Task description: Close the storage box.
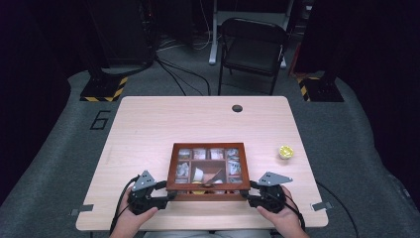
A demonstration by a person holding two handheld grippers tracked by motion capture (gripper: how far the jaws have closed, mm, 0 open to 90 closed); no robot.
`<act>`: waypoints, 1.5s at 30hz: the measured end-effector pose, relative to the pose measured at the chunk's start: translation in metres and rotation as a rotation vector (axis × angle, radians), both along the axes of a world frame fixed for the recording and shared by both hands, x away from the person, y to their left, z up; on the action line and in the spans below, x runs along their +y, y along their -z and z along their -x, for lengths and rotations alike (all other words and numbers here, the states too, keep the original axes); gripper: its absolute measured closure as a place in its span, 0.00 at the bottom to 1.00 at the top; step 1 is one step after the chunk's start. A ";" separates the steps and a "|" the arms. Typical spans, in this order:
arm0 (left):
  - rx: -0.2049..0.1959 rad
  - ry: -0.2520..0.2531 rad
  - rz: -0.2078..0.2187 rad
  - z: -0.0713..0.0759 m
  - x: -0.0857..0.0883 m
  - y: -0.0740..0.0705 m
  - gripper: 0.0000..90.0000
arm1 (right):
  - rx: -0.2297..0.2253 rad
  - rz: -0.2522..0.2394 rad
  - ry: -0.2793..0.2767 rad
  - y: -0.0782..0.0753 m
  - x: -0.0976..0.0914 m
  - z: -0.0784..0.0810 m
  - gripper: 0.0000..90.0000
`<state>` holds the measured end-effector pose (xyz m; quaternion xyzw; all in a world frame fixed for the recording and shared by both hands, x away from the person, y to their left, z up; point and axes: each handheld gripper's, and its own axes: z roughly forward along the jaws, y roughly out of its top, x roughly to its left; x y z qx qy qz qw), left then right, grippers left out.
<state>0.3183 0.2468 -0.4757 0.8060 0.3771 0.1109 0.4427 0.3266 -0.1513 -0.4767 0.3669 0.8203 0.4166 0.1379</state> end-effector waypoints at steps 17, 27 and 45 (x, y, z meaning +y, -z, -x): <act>0.021 0.002 -0.006 -0.002 -0.001 0.004 0.45 | 0.019 0.023 -0.006 0.004 0.001 0.001 0.56; 0.041 -0.001 0.004 0.000 0.001 0.006 0.46 | 0.031 0.035 -0.008 0.005 -0.002 0.001 0.55; 0.026 -0.031 0.026 0.000 0.006 0.004 0.46 | 0.046 -0.012 0.017 0.001 -0.013 0.006 0.53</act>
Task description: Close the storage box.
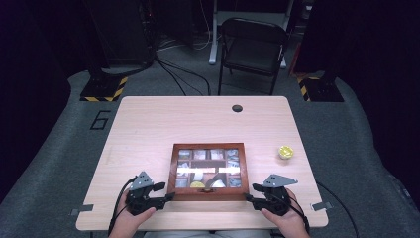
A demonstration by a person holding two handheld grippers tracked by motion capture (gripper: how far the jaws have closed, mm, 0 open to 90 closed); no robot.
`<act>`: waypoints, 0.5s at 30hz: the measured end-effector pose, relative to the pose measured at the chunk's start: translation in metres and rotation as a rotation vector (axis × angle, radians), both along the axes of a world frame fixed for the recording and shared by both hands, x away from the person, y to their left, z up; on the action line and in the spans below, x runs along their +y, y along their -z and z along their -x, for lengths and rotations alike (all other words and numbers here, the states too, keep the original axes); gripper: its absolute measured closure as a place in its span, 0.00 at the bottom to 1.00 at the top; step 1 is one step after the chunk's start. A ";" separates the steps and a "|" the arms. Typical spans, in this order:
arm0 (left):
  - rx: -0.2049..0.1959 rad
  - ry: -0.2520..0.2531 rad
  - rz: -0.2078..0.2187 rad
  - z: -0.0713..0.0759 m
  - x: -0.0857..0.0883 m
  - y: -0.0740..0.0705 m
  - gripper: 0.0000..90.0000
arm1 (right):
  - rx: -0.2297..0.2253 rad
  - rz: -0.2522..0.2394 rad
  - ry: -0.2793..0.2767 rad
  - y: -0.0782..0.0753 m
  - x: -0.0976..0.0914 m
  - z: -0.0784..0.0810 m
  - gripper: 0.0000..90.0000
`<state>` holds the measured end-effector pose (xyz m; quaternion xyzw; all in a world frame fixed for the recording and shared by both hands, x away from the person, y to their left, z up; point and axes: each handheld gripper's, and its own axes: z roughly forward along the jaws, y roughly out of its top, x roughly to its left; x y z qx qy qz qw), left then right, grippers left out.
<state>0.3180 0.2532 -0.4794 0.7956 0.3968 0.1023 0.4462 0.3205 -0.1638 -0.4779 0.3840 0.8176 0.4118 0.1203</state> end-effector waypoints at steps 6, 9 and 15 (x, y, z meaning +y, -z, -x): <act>-0.014 -0.011 0.004 -0.001 0.003 -0.004 0.45 | -0.046 -0.045 0.019 -0.010 -0.005 0.002 0.53; -0.020 -0.018 0.008 -0.003 0.006 -0.005 0.45 | -0.056 -0.049 0.042 -0.011 -0.010 0.000 0.53; -0.024 -0.035 0.017 -0.006 0.010 -0.006 0.45 | -0.059 -0.056 0.085 -0.011 -0.020 -0.006 0.53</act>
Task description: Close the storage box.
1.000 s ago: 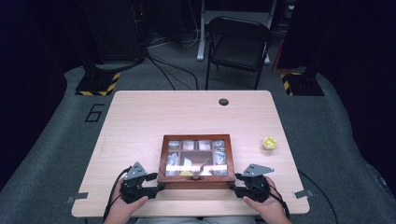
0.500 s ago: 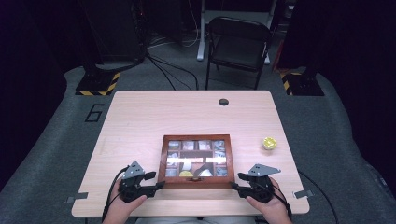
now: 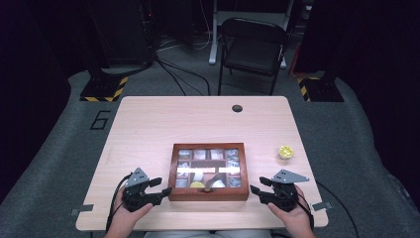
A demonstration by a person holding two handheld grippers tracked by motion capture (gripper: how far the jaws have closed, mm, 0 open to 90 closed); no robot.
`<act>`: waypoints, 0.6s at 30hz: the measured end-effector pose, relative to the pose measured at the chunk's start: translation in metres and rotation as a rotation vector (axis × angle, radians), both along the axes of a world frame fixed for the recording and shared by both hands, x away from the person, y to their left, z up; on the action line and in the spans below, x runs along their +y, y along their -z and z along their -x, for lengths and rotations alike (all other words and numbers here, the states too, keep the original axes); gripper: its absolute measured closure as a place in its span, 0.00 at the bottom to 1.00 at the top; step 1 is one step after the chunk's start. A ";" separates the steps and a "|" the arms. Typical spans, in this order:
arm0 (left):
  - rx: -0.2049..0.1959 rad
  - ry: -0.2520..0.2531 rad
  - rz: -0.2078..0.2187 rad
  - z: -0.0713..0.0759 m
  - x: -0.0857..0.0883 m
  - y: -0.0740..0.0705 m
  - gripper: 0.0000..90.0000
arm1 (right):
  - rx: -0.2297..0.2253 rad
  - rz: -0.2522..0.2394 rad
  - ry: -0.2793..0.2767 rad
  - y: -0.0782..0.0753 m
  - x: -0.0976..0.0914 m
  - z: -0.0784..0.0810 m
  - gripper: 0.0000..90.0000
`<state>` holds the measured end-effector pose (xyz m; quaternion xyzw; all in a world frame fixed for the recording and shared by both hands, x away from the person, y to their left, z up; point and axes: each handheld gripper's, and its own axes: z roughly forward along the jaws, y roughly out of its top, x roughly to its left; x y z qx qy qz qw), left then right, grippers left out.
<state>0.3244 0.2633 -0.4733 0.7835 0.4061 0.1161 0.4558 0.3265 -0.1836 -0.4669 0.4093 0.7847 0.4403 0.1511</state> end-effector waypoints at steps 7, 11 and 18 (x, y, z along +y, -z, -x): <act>0.024 -0.018 0.013 -0.008 0.007 0.003 0.45 | 0.003 0.031 0.036 0.006 -0.011 -0.012 0.53; 0.025 -0.034 0.011 -0.013 0.012 0.005 0.45 | 0.008 0.031 0.066 0.010 -0.018 -0.018 0.53; 0.041 -0.067 -0.001 -0.023 0.020 0.011 0.45 | 0.054 0.000 0.106 0.017 -0.028 -0.027 0.53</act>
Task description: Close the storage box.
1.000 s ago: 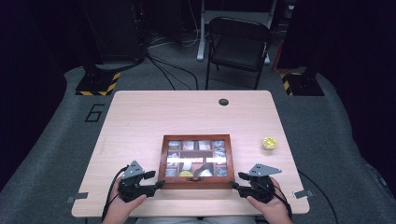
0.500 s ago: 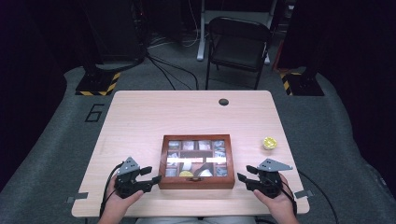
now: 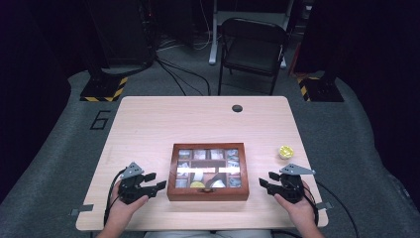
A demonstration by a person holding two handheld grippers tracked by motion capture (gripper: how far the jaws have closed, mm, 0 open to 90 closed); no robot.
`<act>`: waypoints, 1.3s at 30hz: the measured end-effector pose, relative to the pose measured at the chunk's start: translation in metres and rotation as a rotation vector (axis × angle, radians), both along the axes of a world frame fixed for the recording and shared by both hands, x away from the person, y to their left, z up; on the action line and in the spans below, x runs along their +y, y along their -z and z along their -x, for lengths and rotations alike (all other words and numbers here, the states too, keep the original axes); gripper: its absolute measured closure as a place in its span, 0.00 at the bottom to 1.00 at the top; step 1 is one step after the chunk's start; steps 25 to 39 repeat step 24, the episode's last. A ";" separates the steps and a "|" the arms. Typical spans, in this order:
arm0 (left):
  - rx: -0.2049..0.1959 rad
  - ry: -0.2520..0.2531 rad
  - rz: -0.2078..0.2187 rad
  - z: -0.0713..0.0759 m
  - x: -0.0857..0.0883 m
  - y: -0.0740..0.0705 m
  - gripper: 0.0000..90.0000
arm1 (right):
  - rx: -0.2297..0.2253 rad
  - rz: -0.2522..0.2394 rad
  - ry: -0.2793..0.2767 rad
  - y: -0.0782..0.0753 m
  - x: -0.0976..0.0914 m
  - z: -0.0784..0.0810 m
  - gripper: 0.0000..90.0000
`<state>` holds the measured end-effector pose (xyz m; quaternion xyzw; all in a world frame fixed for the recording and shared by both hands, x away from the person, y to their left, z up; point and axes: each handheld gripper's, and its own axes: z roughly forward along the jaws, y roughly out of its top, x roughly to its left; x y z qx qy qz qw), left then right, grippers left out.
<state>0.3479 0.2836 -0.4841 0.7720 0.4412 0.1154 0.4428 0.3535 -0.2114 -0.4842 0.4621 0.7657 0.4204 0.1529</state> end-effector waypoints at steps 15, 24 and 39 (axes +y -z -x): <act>0.065 -0.020 0.005 -0.013 0.001 0.009 0.43 | 0.038 0.056 0.024 0.011 -0.004 -0.009 0.51; 0.041 0.074 0.056 0.004 -0.004 -0.002 0.40 | -0.025 0.036 0.019 0.001 -0.004 0.003 0.47; 0.041 0.074 0.056 0.004 -0.004 -0.002 0.40 | -0.025 0.036 0.019 0.001 -0.004 0.003 0.47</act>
